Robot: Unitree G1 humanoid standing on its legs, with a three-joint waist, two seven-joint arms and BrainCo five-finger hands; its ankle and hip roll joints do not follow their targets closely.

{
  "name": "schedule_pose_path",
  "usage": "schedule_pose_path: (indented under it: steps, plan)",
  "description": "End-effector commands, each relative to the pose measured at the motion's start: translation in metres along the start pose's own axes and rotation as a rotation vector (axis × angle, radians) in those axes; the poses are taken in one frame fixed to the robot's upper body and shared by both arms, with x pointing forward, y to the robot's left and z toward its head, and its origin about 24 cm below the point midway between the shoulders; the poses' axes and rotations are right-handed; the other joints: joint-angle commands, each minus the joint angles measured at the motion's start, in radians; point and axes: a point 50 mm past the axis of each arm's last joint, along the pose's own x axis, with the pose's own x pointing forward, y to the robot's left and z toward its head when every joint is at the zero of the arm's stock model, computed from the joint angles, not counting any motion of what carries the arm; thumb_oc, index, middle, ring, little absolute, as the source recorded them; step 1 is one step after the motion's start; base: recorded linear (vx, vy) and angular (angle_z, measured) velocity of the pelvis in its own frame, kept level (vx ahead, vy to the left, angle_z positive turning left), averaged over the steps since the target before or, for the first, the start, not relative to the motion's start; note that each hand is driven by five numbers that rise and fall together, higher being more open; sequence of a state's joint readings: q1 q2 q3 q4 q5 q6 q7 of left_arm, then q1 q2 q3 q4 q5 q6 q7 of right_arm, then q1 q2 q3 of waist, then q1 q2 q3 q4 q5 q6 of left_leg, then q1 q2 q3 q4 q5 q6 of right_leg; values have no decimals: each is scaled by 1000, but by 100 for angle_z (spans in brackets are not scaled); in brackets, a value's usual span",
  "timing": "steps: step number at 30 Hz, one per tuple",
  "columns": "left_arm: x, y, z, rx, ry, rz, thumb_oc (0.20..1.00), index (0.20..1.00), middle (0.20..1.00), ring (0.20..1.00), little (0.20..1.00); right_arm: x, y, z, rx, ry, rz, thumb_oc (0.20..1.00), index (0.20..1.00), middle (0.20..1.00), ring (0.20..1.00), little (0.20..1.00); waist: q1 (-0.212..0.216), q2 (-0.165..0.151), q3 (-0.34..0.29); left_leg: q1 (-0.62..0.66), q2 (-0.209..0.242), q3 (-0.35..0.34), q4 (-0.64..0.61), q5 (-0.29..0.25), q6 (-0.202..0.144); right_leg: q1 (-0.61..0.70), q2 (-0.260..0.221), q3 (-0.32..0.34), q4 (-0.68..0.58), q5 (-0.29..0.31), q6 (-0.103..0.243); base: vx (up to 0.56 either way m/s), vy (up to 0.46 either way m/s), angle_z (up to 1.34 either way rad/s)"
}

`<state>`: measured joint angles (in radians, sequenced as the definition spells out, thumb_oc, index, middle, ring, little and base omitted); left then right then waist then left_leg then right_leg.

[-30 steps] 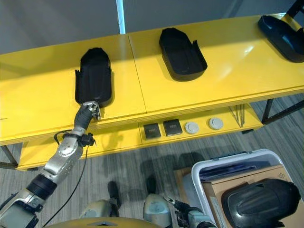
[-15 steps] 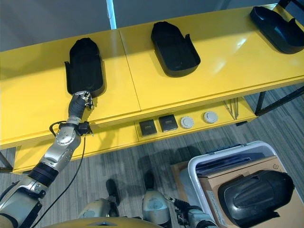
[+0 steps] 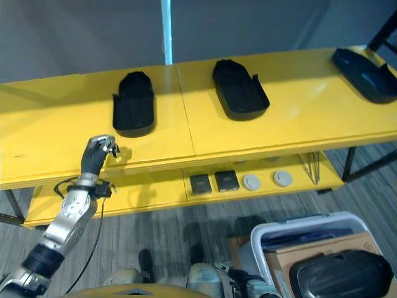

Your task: Move parts from the plastic box to the shelf.

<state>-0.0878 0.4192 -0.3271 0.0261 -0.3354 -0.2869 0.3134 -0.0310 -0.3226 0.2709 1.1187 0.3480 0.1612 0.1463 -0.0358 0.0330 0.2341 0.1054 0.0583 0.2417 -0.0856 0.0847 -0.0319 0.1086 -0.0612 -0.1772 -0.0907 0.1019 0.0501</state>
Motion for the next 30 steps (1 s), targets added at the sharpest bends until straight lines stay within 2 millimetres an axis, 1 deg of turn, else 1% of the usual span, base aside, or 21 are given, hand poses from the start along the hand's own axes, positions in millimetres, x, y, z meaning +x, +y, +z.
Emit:
schedule_pose_path:
  steps: [1, 2, 4, 5, 6, 7, 11, 12, 14, 15, 17, 19, 21, 22, 23, 24, 25, 27, 28, 29, 30]
  plan:
    - [7, 1, 22, 75, -190, 62, 1000, 1000, 1000, 1000, 1000, 1, -1, -6, 15, 48, -17, 1000, 1000, 1000, 1000, 1000, 26, -10, -29, 21, 62, -34, -2, -134, -46, 66, -47, -40, 3, -167, 32, -128, 19, 20]
    - [-6, 8, 6, 141, -128, 111, 1000, 1000, 1000, 1000, 1000, 3, 4, -3, 11, 57, -5, 1000, 1000, 1000, 1000, 1000, 48, -19, -40, 32, 57, -39, -2, -140, -42, 80, -50, -55, 3, -166, 34, -113, 24, 29]
    - [-13, 11, -5, 177, -89, 142, 1000, 1000, 1000, 1000, 1000, 3, 6, -3, 10, 63, 1, 1000, 1000, 1000, 1000, 1000, 55, -24, -43, 38, 52, -44, -2, -144, -38, 87, -49, -58, 3, -165, 33, -75, 35, 26]
    - [-20, 15, -14, 225, -50, 159, 1000, 1000, 1000, 1000, 1000, 4, 8, -3, 13, 67, 5, 1000, 1000, 1000, 1000, 1000, 62, -26, -46, 41, 48, -49, -2, -147, -35, 92, -49, -58, 3, -166, 34, -75, 78, 23]
    - [-33, 20, -32, 296, 14, 162, 1000, 1000, 1000, 1000, 1000, 4, 9, -3, 28, 68, 6, 1000, 1000, 1000, 1000, 1000, 72, -32, -50, 44, 41, -56, -2, -152, -30, 96, -49, -60, 3, -163, 37, -81, 99, 19]
    - [-36, 22, -38, 317, 39, 170, 1000, 1000, 1000, 1000, 1000, 4, 9, -3, 30, 69, 5, 1000, 1000, 1000, 1000, 1000, 74, -34, -50, 45, 39, -58, -2, -152, -29, 97, -49, -60, 3, -162, 37, -71, 115, 13]
    - [-68, 28, -77, 413, 203, 148, 1000, 1000, 1000, 1000, 1000, 4, 10, -7, 66, 85, -1, 1000, 1000, 1000, 1000, 1000, 82, -47, -59, 51, 22, -61, -2, -164, -16, 99, -60, -57, 3, -150, 52, -35, 140, 9]
    - [-72, 28, -83, 428, 225, 145, 1000, 1000, 1000, 1000, 1000, 4, 10, -8, 73, 89, -2, 1000, 1000, 1000, 1000, 1000, 82, -50, -59, 52, 19, -61, -2, -167, -12, 98, -62, -55, 5, -146, 56, -23, 169, 4]
    - [-83, 29, -103, 423, 363, 108, 1000, 1000, 1000, 1000, 1000, 4, 10, -11, 139, 97, -25, 1000, 1000, 1000, 1000, 1000, 76, -61, -58, 54, 8, -57, -2, -176, 0, 91, -75, -50, 13, -133, 74, -14, 222, 1]
    - [-90, 27, -114, 399, 433, 71, 1000, 1000, 1000, 1000, 1000, 4, 10, -14, 190, 101, -36, 1000, 1000, 1000, 1000, 1000, 64, -68, -53, 53, -1, -43, -2, -180, 12, 77, -87, -45, 31, -122, 91, -10, 252, -7]
    - [-90, 25, -121, 385, 488, 37, 1000, 1000, 1000, 1000, 1000, 4, 12, -18, 230, 98, -33, 1000, 1000, 1000, 1000, 1000, 44, -70, -44, 47, -10, -26, -2, -188, 31, 44, -98, -34, 71, -118, 108, -49, 221, -18]
    - [-87, 23, -122, 401, 497, 24, 1000, 1000, 1000, 1000, 1000, 4, 16, -21, 265, 87, -32, 1000, 1000, 1000, 1000, 1000, 27, -68, -26, 41, -10, -17, -2, -188, 38, -13, -105, -35, 124, -105, 128, -107, 121, -40]
    - [-84, 27, -123, 402, 517, 56, 1000, 1000, 1000, 1000, 1000, 5, 19, -20, 318, 64, -21, 1000, 1000, 1000, 1000, 1000, 14, -67, -6, 37, -2, 12, -2, -188, 40, -62, -112, -60, 164, -90, 142, -174, 90, -48]
    - [-84, 33, -125, 416, 535, 100, 1000, 1000, 1000, 1000, 1000, 5, 22, -19, 363, 41, -12, 1000, 1000, 1000, 1000, 1000, 11, -65, 6, 39, 6, 53, -2, -186, 39, -85, -121, -103, 190, -83, 152, -198, 82, -77]
    - [-84, 35, -126, 428, 538, 123, 1000, 1000, 1000, 1000, 1000, 5, 23, -18, 377, 35, -12, 1000, 1000, 1000, 1000, 1000, 8, -64, 9, 40, 10, 74, -2, -184, 41, -95, -125, -122, 204, -80, 155, -251, 86, -122]
    - [-83, 41, -126, 435, 545, 175, 1000, 1000, 1000, 1000, 1000, 5, 24, -18, 335, 35, 4, 1000, 1000, 1000, 1000, 1000, 3, -63, 13, 40, 15, 118, -2, -182, 46, -110, -128, -155, 233, -82, 155, -183, 96, -145]
    - [-82, 46, -128, 433, 563, 224, 1000, 1000, 1000, 1000, 1000, 5, 25, -21, 281, 42, 15, 1000, 1000, 1000, 1000, 1000, 1, -57, 15, 47, 19, 143, -2, -199, 51, -112, -133, -174, 270, -109, 161, -223, 100, -160]
    - [-80, 54, -131, 419, 596, 306, 1000, 1000, 1000, 1000, 1000, 4, 23, -26, 218, 52, 13, 1000, 1000, 1000, 1000, 1000, 3, -45, 27, 33, 31, 208, 3, -189, 63, -122, -150, -228, 345, -140, 135, -224, 68, -179]
    - [-80, 58, -133, 405, 625, 356, 1000, 1000, 1000, 1000, 1000, 4, 21, -28, 197, 55, 5, 1000, 1000, 1000, 1000, 1000, 10, -38, 33, 26, 39, 253, 9, -183, 67, -120, -167, -271, 390, -155, 116, -178, 22, -173]
    - [-80, 60, -134, 402, 636, 370, 1000, 1000, 1000, 1000, 1000, 4, 20, -28, 204, 56, 1, 1000, 1000, 1000, 1000, 1000, 13, -37, 36, 25, 42, 269, 11, -181, 67, -118, -170, -284, 399, -160, 110, -150, -44, -142]
    - [-91, 65, -142, 368, 722, 437, 1000, 1000, 1000, 1000, 1000, 3, 17, -31, 226, 58, -6, 1000, 1000, 1000, 1000, 1000, 24, -37, 41, 15, 56, 324, 42, -184, 63, -91, -171, -349, 385, -188, 83, -75, -118, -118]
